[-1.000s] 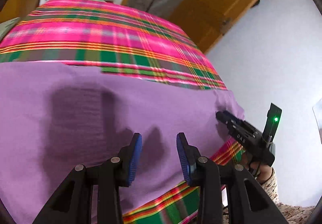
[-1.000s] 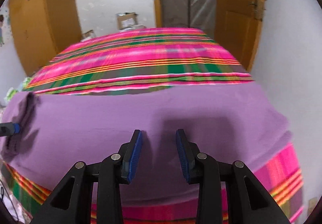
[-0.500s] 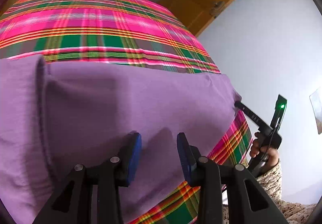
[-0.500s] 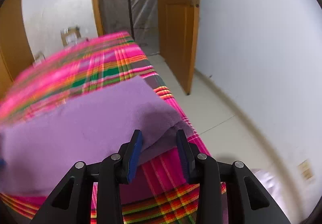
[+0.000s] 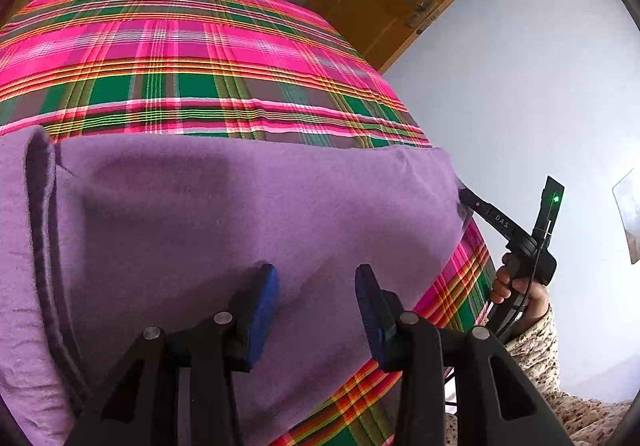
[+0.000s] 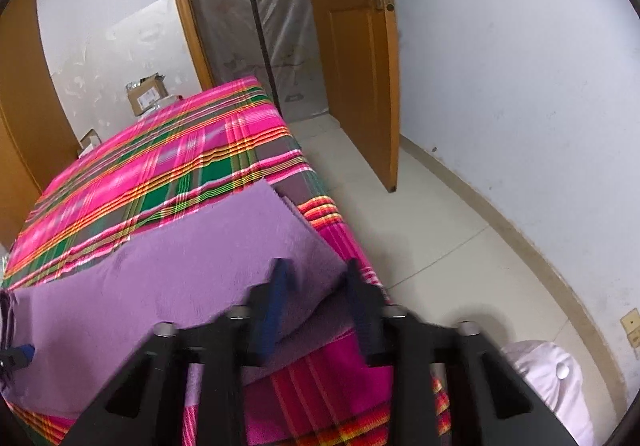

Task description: Fold clothes

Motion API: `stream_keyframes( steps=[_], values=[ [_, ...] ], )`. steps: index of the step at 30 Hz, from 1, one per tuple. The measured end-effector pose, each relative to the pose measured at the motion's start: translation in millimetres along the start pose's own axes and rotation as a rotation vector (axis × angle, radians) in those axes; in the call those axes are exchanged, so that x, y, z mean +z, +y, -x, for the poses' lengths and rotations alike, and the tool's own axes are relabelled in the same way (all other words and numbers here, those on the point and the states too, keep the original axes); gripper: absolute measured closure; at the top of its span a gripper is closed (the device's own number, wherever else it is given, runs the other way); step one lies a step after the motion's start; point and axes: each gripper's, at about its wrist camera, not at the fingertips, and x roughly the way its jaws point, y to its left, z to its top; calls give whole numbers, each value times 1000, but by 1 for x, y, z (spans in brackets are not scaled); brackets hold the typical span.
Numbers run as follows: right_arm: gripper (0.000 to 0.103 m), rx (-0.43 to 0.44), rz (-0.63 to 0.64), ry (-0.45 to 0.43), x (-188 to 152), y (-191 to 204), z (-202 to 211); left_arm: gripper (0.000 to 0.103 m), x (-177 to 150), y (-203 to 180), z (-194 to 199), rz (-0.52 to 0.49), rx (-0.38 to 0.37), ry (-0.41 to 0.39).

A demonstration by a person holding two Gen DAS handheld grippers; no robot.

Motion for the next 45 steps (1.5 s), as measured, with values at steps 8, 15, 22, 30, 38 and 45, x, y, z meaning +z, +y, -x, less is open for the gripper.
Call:
stream_keyframes(
  steps=[8,15,22,30,38,45],
  values=[
    [98,54,-31,-47,7,-8,24,62,3,-9,-5,-12,-19,27],
    [97,7,-36,28,-1,-11,5,62,6,-20,-15,-43,-15,58],
    [83,-12,-14,9,-3,-7,9,62,18,-34,-22,-69,-26,98],
    [67,42,-76,5,-9,-17,15,62,45,-65,-41,-138,-67,137],
    [65,25,-107,11,-9,-17,10,62,53,-91,-76,-179,-112,191],
    [68,-36,-13,10,-12,0,7,62,47,-95,-92,-180,-125,224]
  ],
)
